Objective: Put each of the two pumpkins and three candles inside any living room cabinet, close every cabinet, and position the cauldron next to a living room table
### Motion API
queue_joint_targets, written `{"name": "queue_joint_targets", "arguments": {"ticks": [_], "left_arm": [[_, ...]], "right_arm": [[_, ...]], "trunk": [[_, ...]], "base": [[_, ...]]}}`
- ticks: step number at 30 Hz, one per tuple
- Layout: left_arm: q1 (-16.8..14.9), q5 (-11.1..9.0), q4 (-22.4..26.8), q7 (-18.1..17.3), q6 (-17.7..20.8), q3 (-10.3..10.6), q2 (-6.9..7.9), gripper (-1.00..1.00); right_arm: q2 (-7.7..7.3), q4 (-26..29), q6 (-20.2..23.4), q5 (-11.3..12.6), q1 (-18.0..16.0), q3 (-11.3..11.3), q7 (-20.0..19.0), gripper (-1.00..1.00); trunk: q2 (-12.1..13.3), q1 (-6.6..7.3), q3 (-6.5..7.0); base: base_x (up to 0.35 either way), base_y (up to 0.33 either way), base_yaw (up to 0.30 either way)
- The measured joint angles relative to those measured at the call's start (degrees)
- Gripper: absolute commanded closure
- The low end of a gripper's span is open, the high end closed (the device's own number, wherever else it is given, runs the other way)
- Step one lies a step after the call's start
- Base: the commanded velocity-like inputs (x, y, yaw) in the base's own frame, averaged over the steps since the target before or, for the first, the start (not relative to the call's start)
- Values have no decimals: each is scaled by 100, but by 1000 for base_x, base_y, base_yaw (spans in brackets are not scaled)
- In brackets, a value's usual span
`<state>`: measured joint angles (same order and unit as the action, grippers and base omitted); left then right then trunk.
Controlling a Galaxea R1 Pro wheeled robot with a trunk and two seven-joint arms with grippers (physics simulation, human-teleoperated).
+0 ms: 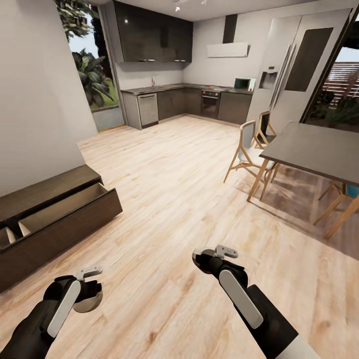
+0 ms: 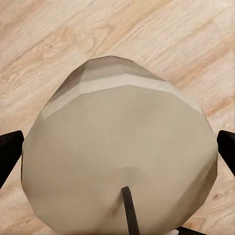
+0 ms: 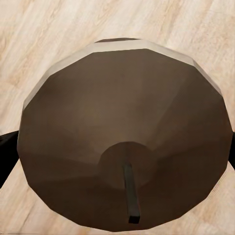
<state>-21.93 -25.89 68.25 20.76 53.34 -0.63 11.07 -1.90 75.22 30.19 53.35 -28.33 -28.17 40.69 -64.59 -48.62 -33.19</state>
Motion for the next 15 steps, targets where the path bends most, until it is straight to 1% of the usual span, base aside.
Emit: {"name": "queue_joint_targets", "arguments": {"ticks": [15], "left_arm": [[0,0,0,0,3,0,0,100]], "right_arm": [[1,0,0,0,0,0,0,100]], "trunk": [[0,0,56]], "base": [[0,0,274]]}}
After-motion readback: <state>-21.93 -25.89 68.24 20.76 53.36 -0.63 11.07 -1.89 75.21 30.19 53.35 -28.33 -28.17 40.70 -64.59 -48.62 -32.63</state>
